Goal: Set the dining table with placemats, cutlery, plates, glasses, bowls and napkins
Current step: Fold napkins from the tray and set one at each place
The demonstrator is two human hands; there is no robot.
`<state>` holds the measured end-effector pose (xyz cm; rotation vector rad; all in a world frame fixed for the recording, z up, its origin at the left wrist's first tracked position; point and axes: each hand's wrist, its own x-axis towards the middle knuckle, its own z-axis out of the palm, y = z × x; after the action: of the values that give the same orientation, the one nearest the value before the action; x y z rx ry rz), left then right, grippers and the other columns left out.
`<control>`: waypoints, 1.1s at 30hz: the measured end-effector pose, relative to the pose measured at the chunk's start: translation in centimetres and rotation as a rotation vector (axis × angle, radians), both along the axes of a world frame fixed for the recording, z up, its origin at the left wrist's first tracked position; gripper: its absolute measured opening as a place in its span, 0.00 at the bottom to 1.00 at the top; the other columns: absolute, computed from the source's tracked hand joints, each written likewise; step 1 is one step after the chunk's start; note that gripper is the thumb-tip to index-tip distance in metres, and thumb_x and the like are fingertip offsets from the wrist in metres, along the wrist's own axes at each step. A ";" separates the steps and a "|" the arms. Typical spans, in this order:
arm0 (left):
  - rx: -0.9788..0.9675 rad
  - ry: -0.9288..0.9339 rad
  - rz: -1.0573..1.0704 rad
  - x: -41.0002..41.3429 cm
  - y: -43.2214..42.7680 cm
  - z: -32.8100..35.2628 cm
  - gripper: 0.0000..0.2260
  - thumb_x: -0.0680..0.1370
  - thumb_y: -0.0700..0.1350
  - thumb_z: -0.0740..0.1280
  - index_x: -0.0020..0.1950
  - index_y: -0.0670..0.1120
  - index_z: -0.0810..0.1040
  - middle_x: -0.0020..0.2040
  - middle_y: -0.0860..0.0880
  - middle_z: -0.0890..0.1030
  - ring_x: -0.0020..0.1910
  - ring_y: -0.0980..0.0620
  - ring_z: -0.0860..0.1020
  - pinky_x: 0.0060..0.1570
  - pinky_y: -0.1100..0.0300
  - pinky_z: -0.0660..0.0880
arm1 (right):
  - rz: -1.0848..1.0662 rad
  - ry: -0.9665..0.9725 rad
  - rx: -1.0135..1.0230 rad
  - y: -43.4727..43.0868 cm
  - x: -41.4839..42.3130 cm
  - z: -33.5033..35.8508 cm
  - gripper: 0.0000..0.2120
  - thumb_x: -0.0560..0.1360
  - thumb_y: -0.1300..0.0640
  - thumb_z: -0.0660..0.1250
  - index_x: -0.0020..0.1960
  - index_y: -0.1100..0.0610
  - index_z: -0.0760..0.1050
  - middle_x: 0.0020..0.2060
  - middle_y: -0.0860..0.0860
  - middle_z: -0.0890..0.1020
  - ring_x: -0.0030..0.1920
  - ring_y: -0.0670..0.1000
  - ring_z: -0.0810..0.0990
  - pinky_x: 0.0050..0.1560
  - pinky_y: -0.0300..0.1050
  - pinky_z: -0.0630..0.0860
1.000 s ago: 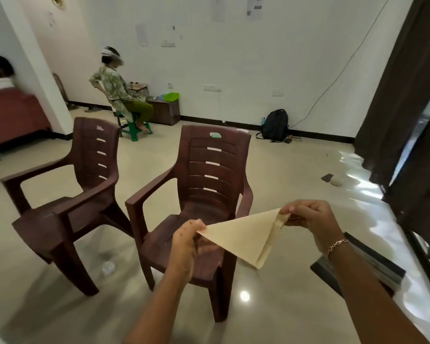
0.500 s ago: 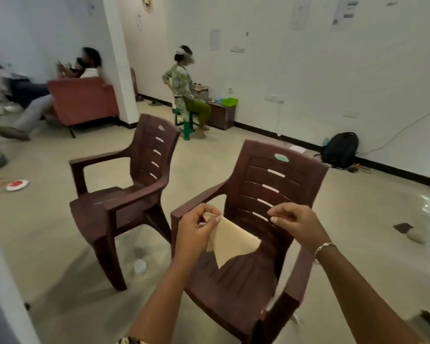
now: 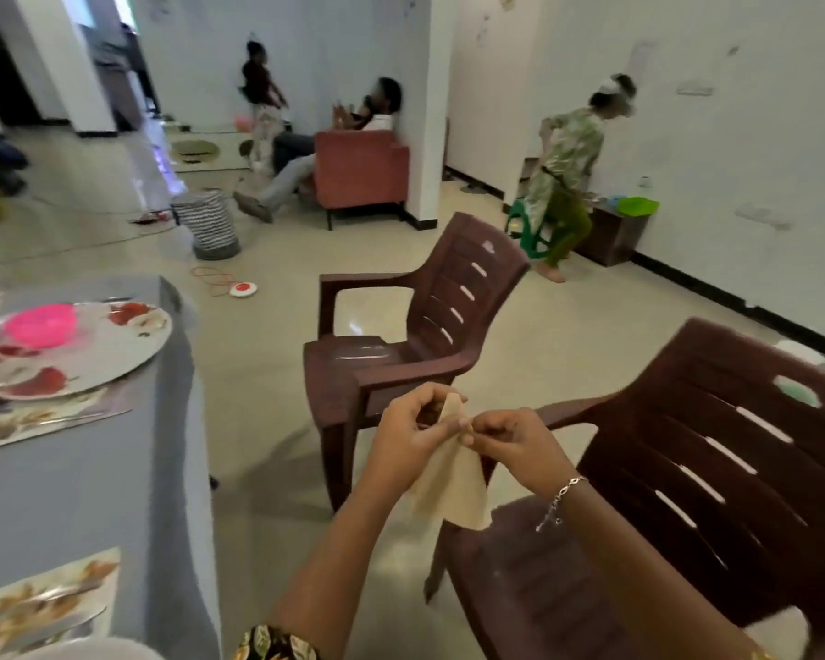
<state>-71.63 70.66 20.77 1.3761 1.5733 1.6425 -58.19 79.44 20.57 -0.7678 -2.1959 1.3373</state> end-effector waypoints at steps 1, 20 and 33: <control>0.003 -0.028 0.026 -1.0 -0.2 -0.1 0.06 0.69 0.45 0.70 0.46 0.49 0.80 0.39 0.55 0.82 0.40 0.60 0.79 0.41 0.67 0.74 | 0.037 0.010 -0.019 0.2 -1.2 0.0 0.15 0.68 0.49 0.71 0.37 0.62 0.80 0.33 0.61 0.79 0.36 0.52 0.74 0.39 0.50 0.70; 0.011 -1.197 0.395 -14.2 2.4 0.4 0.32 0.74 0.66 0.54 0.51 0.40 0.83 0.49 0.40 0.82 0.44 0.45 0.80 0.45 0.52 0.76 | 0.254 0.340 1.115 5.0 -21.8 -1.5 0.04 0.67 0.61 0.68 0.41 0.57 0.80 0.37 0.52 0.79 0.38 0.53 0.77 0.39 0.43 0.72; 0.139 -1.163 0.412 -21.9 -3.3 -0.6 0.18 0.67 0.37 0.65 0.57 0.36 0.75 0.52 0.37 0.82 0.52 0.37 0.80 0.54 0.40 0.75 | 0.449 0.198 0.318 5.8 -32.8 2.2 0.15 0.74 0.47 0.63 0.53 0.55 0.79 0.48 0.43 0.77 0.51 0.42 0.73 0.50 0.33 0.66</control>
<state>-93.51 67.38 20.18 -0.0346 1.0188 2.1806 -91.02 85.23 22.79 -0.0207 -2.4153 1.1473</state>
